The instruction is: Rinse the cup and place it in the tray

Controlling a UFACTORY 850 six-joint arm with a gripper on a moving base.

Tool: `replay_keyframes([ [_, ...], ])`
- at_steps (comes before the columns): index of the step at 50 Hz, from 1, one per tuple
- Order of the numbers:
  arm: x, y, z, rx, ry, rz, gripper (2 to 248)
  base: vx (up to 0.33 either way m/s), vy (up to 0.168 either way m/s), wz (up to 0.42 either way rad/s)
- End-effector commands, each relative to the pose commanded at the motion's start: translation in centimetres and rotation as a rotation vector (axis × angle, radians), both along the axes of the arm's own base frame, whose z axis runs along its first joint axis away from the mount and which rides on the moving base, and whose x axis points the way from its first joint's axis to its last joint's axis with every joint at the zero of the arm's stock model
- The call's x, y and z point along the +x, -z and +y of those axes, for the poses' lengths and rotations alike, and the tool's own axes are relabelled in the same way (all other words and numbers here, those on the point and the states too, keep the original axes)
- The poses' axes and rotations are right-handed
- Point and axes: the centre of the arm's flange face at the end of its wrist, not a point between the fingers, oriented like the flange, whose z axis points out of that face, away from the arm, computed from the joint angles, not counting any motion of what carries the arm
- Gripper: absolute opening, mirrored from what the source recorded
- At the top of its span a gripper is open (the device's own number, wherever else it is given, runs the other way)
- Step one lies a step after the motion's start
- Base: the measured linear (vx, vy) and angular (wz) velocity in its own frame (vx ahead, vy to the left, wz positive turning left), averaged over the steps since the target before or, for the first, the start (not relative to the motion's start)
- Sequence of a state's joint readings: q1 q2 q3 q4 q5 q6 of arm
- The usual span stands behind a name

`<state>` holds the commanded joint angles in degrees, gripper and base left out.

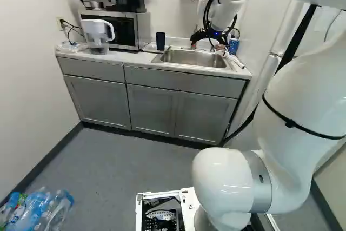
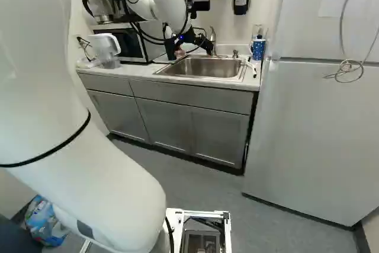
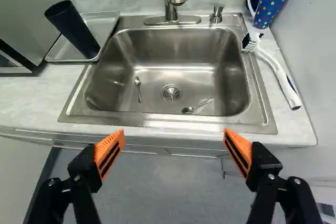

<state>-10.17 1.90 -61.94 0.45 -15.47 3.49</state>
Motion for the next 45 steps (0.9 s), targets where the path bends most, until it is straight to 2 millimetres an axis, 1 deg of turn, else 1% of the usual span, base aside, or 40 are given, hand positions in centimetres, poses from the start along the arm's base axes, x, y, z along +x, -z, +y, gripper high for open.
replay_keyframes([
  [20,-0.7,2.0,0.7,-0.008,-0.014,-0.025,247,0.000,0.000,0.000],
  [33,-1.5,4.1,1.4,-0.016,-0.028,-0.050,247,0.000,0.000,0.000],
  [45,-2.5,6.3,2.2,-0.024,-0.044,-0.078,247,0.000,0.000,0.000],
])
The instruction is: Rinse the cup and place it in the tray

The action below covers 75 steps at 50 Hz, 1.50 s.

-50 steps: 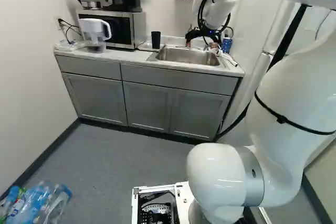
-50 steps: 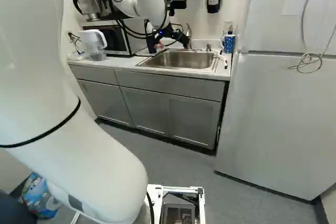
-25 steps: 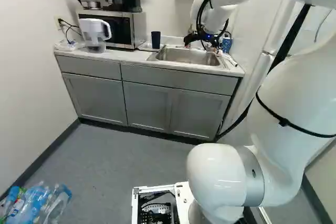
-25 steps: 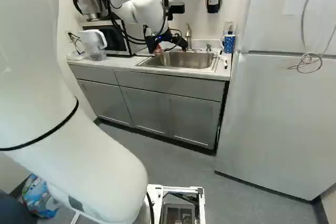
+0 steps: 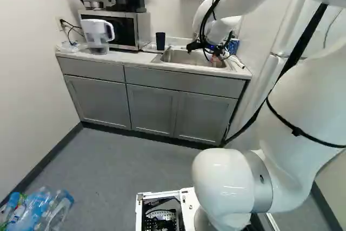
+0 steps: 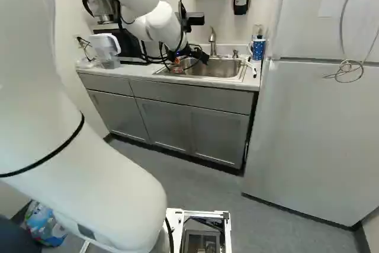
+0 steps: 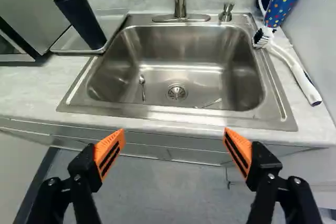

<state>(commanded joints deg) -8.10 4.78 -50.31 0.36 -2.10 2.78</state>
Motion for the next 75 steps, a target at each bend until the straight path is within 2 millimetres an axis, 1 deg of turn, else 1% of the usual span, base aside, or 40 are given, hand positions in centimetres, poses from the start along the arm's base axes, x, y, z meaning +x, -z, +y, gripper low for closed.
replay_keyframes([
  [13,-1.6,2.9,1.0,-0.011,-0.020,-0.037,247,0.000,0.000,0.000],
  [25,-3.6,6.0,2.1,-0.022,-0.043,-0.077,247,0.000,0.000,0.000],
  [41,-7.1,10.4,3.5,-0.037,-0.075,-0.138,247,0.000,0.000,0.000],
  [50,-9.0,12.5,4.2,-0.044,-0.092,-0.168,247,0.000,0.000,0.000],
  [66,-12.5,15.7,5.2,-0.054,-0.117,-0.216,247,0.000,0.000,0.000],
  [75,-14.2,17.1,5.6,-0.058,-0.129,-0.239,247,0.000,0.000,0.000],
])
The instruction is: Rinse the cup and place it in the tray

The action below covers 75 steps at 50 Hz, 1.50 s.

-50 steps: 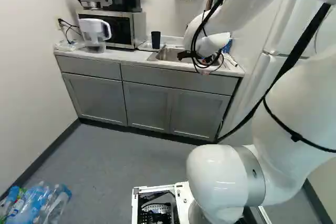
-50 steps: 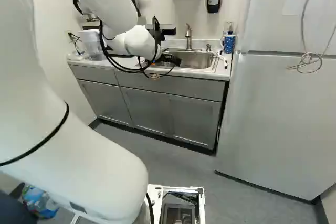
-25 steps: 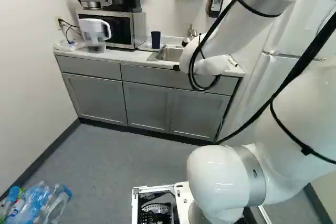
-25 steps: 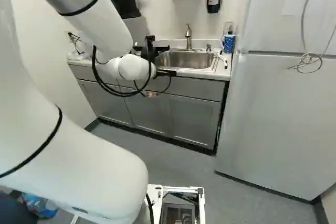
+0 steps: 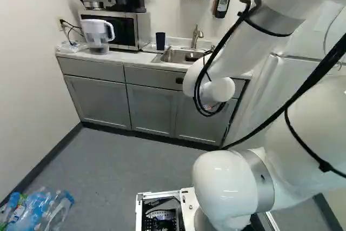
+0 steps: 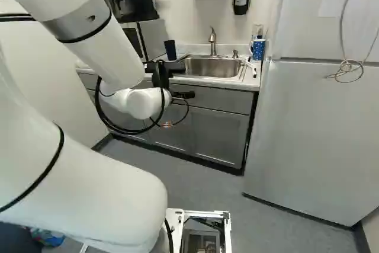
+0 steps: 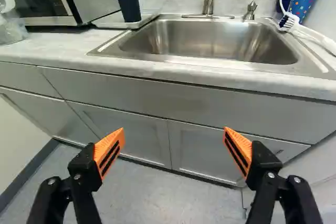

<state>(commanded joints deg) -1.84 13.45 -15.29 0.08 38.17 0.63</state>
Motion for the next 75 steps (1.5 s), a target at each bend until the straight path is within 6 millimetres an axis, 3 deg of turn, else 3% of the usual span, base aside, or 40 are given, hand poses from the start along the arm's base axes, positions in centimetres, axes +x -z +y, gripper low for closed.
replay_keyframes([
  [37,-4.9,3.5,0.9,-0.010,-0.032,-0.060,247,0.000,0.000,0.000],
  [75,-5.8,4.1,1.1,-0.012,-0.037,-0.071,247,0.000,0.000,0.000],
])
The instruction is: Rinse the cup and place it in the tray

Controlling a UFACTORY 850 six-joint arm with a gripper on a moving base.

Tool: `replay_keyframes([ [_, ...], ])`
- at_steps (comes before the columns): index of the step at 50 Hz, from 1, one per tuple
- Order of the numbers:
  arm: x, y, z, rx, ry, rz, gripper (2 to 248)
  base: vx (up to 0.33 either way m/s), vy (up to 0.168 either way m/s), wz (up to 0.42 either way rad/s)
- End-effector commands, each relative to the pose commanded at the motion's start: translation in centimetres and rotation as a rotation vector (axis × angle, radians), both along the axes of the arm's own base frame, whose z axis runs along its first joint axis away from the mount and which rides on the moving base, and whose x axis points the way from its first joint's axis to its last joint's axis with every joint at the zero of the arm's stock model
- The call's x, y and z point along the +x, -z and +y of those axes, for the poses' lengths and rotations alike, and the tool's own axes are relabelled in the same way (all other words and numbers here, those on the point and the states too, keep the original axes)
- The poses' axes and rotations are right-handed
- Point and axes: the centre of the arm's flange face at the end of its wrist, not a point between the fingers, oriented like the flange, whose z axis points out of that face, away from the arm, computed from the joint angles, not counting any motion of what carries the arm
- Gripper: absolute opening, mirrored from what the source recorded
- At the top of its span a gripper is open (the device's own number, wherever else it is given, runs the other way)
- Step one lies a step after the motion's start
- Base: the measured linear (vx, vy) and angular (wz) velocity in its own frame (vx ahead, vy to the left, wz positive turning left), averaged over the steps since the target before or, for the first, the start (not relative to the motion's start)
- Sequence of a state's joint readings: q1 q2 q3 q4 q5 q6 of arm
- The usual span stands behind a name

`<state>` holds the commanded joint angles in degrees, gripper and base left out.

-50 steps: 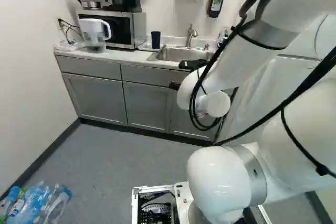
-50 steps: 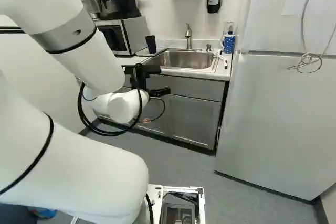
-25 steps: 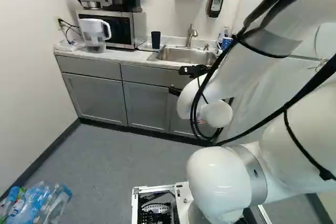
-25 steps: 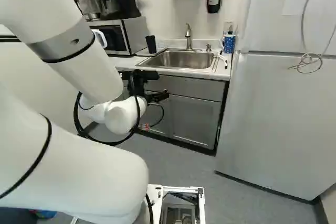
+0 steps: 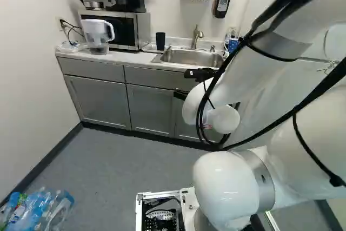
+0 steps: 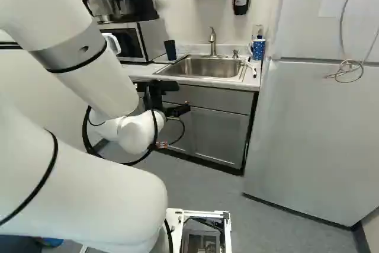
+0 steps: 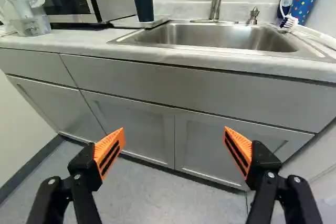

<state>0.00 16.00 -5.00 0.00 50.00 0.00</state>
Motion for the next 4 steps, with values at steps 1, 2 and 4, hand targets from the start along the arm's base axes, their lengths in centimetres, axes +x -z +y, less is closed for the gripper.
replay_keyframes([
  [1,0.00,0.00,0.00,0.000,0.000,0.000,247,0.000,0.000,0.000],
  [2,0.00,0.00,0.00,0.000,0.000,0.000,247,0.000,0.000,0.000],
  [4,0.00,0.00,0.00,0.000,0.000,0.000,247,0.000,0.000,0.000],
])
